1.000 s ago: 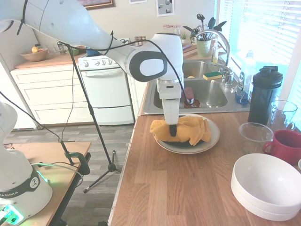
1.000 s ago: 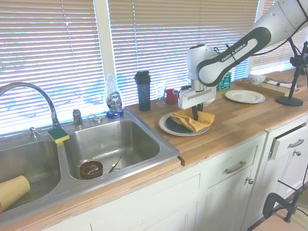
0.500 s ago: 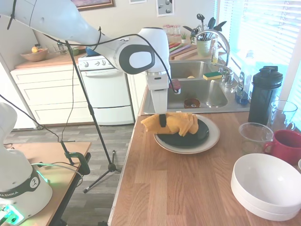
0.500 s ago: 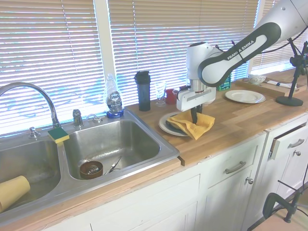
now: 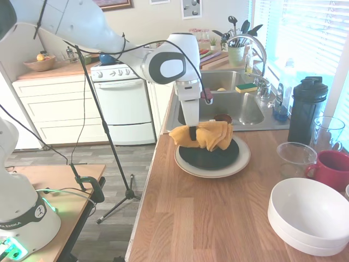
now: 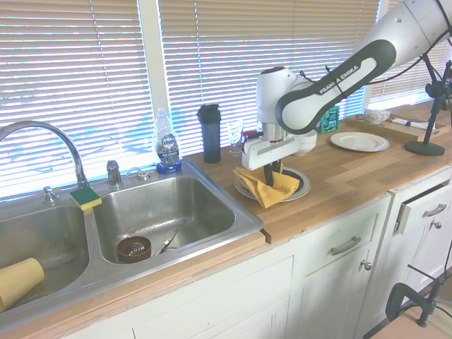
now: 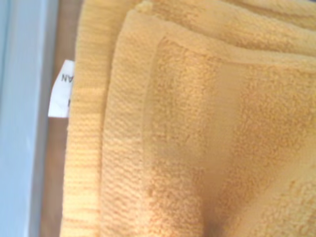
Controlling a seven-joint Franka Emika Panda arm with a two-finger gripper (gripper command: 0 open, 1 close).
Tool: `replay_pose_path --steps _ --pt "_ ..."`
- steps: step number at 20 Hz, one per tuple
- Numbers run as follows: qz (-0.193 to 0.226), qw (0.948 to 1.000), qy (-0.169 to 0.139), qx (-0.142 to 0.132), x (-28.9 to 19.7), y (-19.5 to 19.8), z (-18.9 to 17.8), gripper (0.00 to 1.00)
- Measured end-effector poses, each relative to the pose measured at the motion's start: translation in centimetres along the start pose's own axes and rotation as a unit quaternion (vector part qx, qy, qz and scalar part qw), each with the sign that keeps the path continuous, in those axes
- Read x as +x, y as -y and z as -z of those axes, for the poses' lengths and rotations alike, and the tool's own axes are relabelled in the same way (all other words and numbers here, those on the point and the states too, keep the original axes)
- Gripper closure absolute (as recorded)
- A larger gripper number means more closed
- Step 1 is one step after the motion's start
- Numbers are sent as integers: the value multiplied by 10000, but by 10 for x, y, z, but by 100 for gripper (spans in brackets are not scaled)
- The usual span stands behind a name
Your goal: Wipe the blue plate in clockwise motion
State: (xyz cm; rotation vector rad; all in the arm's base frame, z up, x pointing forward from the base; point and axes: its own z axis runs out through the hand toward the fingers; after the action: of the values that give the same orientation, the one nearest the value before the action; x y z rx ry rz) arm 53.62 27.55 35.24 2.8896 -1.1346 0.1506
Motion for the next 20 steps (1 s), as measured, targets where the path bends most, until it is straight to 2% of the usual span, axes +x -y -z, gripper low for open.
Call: replay_pose_path --steps 9,15,20 --pt "-528 9985 -144 30 73 15 -8 100" --pt "-788 9967 -191 -33 104 0 -9 100" --pt "-826 9963 -176 -144 107 -26 -8 100"
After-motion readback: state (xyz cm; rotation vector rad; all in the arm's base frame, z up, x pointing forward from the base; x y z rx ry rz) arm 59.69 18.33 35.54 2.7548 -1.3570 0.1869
